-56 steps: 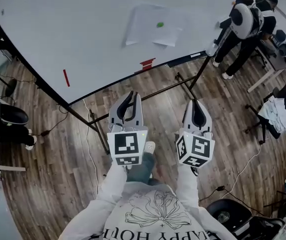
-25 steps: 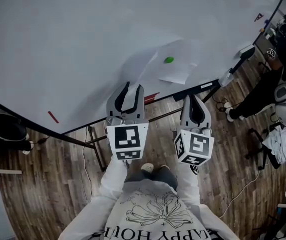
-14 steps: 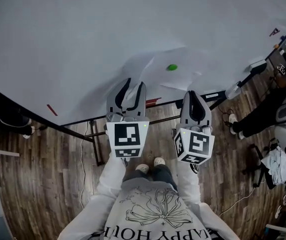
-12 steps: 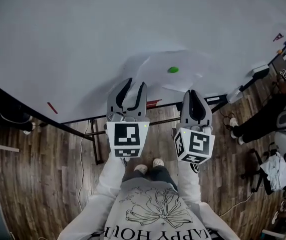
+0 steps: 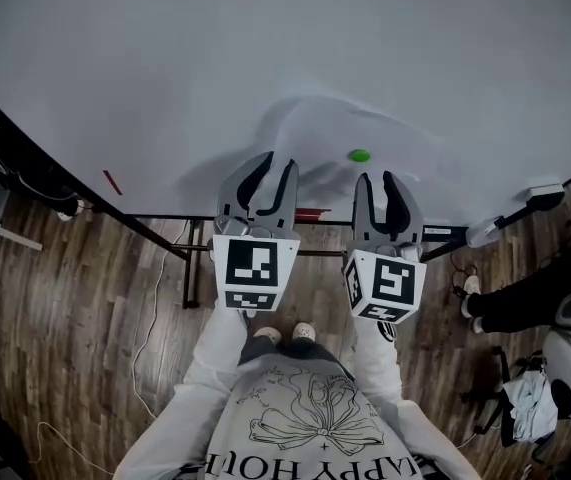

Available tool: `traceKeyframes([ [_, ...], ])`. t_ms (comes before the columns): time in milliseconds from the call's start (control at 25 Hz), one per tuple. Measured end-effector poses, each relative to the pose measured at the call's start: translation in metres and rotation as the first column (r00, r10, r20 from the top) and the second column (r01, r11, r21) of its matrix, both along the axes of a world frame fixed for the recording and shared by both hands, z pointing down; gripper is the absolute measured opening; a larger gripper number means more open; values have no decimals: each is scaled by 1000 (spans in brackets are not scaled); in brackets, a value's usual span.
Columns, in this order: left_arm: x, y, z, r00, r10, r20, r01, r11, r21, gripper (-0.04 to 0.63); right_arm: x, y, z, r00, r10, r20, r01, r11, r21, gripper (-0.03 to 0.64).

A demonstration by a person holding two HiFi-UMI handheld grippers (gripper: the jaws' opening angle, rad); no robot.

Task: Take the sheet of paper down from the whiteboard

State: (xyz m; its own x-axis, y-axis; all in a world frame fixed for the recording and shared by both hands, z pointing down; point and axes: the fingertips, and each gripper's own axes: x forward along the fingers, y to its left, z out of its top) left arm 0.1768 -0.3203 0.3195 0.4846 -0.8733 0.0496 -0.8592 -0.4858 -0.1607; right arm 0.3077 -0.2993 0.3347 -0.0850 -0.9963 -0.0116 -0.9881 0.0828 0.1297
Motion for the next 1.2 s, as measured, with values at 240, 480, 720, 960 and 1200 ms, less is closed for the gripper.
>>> traceKeyframes([
  [240, -4, -3, 5, 997, -73, 16, 73, 997, -5, 19, -11, -14, 5, 995, -96, -19, 96, 995, -5, 157],
  [480, -10, -2, 9, 995, -99, -4, 99, 994, -43, 6, -13, -24, 11, 993, -118, -29, 118, 993, -7, 178],
  [720, -15, -2, 11, 993, -113, -18, 112, 991, -67, 6, -15, -34, 15, 995, -101, -11, 101, 995, -13, 178],
  [960, -17, -7, 12, 995, -98, -12, 97, 992, -79, 5, -12, -44, 13, 997, -29, -72, 29, 1000, -6, 175],
  [1200, -16, -14, 11, 997, -81, -12, 79, 993, -82, 5, -9, -45, 12, 995, 46, -84, -46, 999, -2, 143],
])
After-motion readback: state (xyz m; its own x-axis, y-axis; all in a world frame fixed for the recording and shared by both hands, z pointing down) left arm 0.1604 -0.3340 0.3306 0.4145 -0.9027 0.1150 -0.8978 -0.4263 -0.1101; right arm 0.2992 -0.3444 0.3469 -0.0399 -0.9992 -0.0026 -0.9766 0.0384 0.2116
